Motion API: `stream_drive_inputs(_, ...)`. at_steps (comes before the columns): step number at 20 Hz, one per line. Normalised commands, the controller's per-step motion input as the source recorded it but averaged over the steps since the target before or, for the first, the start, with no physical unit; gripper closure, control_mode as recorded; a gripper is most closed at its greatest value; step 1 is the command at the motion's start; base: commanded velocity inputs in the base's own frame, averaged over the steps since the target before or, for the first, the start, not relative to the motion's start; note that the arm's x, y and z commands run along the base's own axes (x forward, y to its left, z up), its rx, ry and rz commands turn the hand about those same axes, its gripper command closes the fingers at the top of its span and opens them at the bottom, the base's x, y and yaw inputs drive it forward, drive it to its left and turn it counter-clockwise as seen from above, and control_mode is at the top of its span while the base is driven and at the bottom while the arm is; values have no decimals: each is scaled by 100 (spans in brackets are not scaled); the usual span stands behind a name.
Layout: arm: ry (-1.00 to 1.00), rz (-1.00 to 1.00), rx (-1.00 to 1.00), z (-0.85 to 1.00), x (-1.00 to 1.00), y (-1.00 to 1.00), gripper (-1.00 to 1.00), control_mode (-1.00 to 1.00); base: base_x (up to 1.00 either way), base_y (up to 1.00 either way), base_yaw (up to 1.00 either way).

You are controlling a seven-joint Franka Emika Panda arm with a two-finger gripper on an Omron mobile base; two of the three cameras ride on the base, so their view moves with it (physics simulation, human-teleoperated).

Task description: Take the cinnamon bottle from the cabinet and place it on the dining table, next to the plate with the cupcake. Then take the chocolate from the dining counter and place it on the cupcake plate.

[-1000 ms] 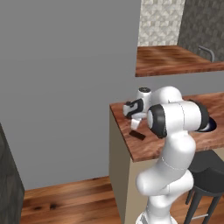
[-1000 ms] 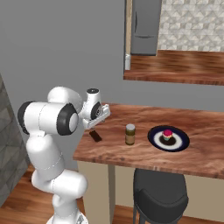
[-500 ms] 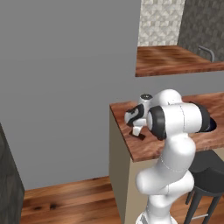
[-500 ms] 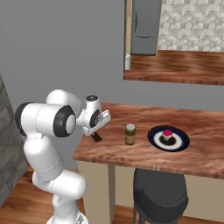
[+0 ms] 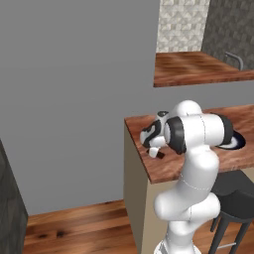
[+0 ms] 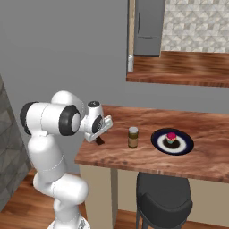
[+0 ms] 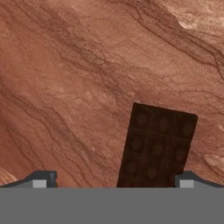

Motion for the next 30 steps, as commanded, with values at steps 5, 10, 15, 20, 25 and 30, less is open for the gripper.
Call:
stream_drive_inputs(5,0,-29,2,-33,10,53,-100,-100,0,0,0)
stream_drive_inputs(10,0,-31,4,-7,-7,85,-100,-100,0,0,0)
stream_drive_inputs(15,0,-33,6,-20,-3,85,-100,-100,0,0,0)
stream_drive_inputs(20,0,-33,5,-48,0,60,-100,-100,0,0,0)
stream_drive_inputs(25,0,-34,4,-53,3,4,-100,-100,0,0,0)
stream_drive_inputs(30,4,-30,7,-91,0,18,-100,-100,0,0,0)
